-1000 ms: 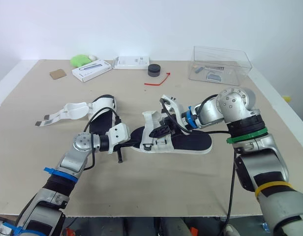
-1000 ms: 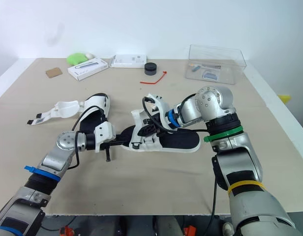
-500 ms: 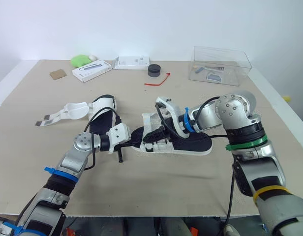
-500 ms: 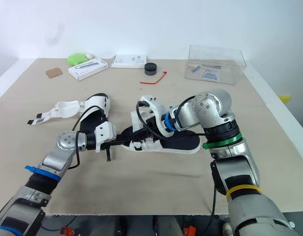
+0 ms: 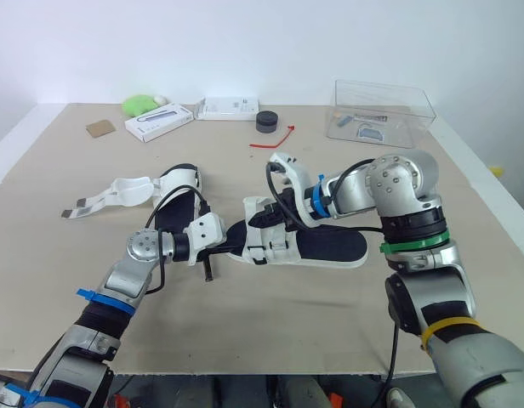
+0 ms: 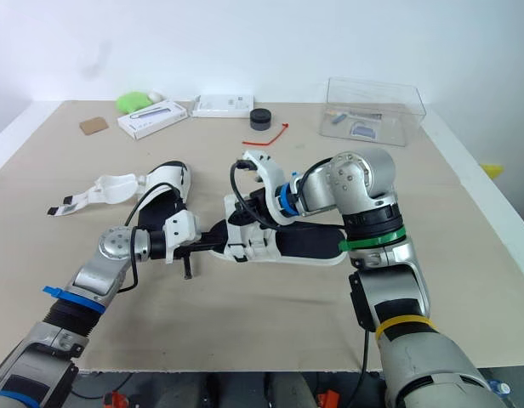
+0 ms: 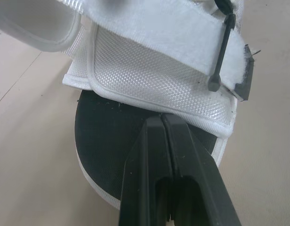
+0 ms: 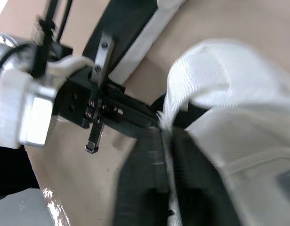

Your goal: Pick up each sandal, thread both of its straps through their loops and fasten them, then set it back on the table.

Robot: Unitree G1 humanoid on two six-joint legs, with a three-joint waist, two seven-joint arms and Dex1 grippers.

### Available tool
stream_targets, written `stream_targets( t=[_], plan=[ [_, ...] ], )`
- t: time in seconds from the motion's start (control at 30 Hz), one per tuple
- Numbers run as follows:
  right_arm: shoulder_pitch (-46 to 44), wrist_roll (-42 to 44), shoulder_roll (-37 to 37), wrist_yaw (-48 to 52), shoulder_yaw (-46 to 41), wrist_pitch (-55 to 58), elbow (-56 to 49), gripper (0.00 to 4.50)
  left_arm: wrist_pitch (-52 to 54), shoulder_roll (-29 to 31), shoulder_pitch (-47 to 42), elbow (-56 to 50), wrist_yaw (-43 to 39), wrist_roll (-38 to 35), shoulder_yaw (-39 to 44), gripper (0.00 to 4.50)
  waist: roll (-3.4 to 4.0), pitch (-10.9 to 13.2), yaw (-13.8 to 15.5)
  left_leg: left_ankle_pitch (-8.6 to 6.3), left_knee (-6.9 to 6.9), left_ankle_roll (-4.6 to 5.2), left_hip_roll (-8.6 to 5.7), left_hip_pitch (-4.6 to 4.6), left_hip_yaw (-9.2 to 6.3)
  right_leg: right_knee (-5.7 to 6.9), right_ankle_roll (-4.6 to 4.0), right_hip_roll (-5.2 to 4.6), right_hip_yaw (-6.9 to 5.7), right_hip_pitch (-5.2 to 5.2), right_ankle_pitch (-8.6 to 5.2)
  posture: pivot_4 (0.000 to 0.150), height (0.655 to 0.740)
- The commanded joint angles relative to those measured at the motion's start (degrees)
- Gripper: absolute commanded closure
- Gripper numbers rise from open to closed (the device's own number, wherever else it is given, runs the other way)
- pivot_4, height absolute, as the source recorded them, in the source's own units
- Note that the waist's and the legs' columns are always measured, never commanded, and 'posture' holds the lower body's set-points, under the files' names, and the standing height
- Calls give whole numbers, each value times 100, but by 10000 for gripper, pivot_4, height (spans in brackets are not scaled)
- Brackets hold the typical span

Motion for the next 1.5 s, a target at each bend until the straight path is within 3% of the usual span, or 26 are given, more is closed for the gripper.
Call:
stream_targets(
  t=[0.03, 0.57, 0.6, 0.67, 0.83, 0.9, 1.03, 1.2, 1.5],
  plan=[
    [185, 11, 5, 33, -56, 1, -505, 44397, 181, 63, 170, 307, 19, 345, -202, 45000, 0, 0, -2, 0, 0, 0, 0, 0, 0, 0, 0, 0, 0, 0, 0, 1500, 7400],
    [890, 65, -124, -104, 31, 1, -2044, 44397, 161, 23, 90, 381, -14, 356, -239, 45000, 0, 0, 0, 0, 0, 0, -1, 2, 0, 0, 2, 0, 1, 1, 0, 1500, 7400],
    [879, -1, -212, -48, 88, -86, -2164, 38142, 160, 23, 88, 382, -19, 357, -243, 45000, 0, 0, 0, 0, 1, 0, -1, 2, 0, 0, 2, 0, 0, 1, 0, 1500, 7400],
    [857, -10, -412, 122, 100, -171, -2350, 31975, 160, 27, 81, 387, -35, 354, -251, 45000, 0, 0, 4, 0, 1, 0, -1, 2, -1, 0, 2, 0, -1, 1, 0, 1500, 7400],
    [887, 474, -1044, 898, -338, -130, -2770, 7827, 165, 56, 87, 366, -64, 353, -264, 45000, 0, -1, 5, 0, 1, 0, -4, 4, 0, -1, 4, 0, -1, 2, -1, 1500, 7400],
    [925, 864, -1289, 1270, -513, -27, -2839, 237, 166, 73, 103, 344, -79, 350, -267, 45000, -1, -1, 6, 0, 1, 0, -4, 2, -3, -1, 4, -1, -1, 2, -1, 1500, 7400],
    [1488, 1975, -1943, 1696, -325, 1, -3132, 237, 159, 107, 109, 337, -99, 340, -268, 45000, -9, -6, 7, 0, 0, 0, -4, 4, -10, -5, 2, -3, -8, 7, -5, 1500, 7400],
    [2030, 1385, -1447, 980, -162, -120, -3275, 237, 197, 100, 86, 299, -110, 310, -268, 45000, -5, -8, 3, 0, 0, 10, 1, 6, -6, 0, 4, -15, -3, 11, -5, 1500, 7400],
    [2126, 703, -545, 307, -129, -199, -3034, 237, 188, 115, 98, 285, -124, 318, -290, 45000, -4, -9, 2, 5, 3, 16, 1, 3, -2, -1, 3, 3, -3, 4, 1, 1500, 7400]
  ],
)
